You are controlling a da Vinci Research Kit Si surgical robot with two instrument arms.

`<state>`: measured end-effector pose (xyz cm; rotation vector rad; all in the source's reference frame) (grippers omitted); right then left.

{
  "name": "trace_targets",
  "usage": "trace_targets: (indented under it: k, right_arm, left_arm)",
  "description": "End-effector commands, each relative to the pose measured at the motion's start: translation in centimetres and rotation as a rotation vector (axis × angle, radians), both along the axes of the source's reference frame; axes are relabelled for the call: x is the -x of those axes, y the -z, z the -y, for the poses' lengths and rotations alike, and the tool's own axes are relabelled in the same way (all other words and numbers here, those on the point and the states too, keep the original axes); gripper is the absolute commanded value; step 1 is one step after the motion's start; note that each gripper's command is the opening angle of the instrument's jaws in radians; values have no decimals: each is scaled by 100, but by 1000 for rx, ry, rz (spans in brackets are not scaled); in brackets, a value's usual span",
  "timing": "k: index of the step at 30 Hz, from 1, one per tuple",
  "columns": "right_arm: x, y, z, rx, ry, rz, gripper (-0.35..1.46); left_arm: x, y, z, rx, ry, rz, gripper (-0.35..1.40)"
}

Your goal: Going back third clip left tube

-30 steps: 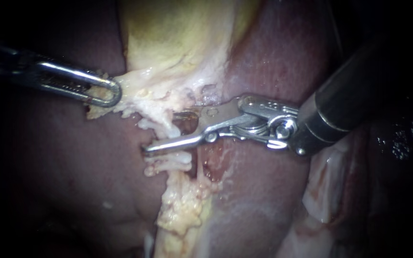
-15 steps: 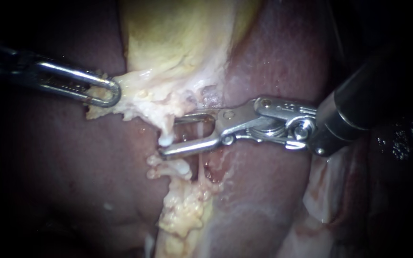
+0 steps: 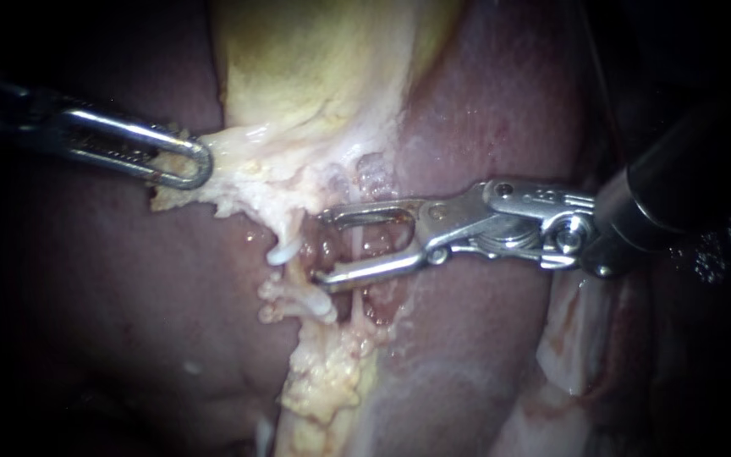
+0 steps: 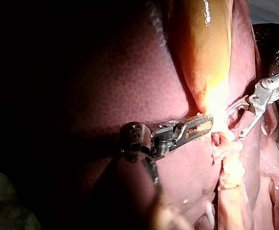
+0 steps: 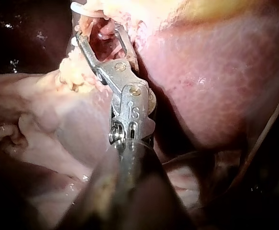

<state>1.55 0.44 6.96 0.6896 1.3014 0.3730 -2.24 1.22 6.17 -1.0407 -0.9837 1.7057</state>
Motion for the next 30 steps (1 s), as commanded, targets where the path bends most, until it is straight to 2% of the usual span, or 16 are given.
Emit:
trace_targets:
  k: [1, 5, 13, 19, 30]
  right_arm:
    - [-1, 0, 0, 6, -1, -1, 50]
    - [-8, 2, 1, 12, -3, -1, 50]
    - [-41, 6, 5, 7, 16, -11, 50]
    - [-63, 4, 14, 4, 26, -41, 50]
    - [-61, -1, 14, 5, 32, -44, 50]
  left_arm:
    - [0, 0, 0, 0, 0, 0, -35]
    - [0, 0, 0, 0, 0, 0, -35]
    - [1, 0, 0, 0, 0, 0, -35]
    - [1, 0, 0, 0, 0, 0, -35]
    - [1, 0, 0, 0, 1, 0, -35]
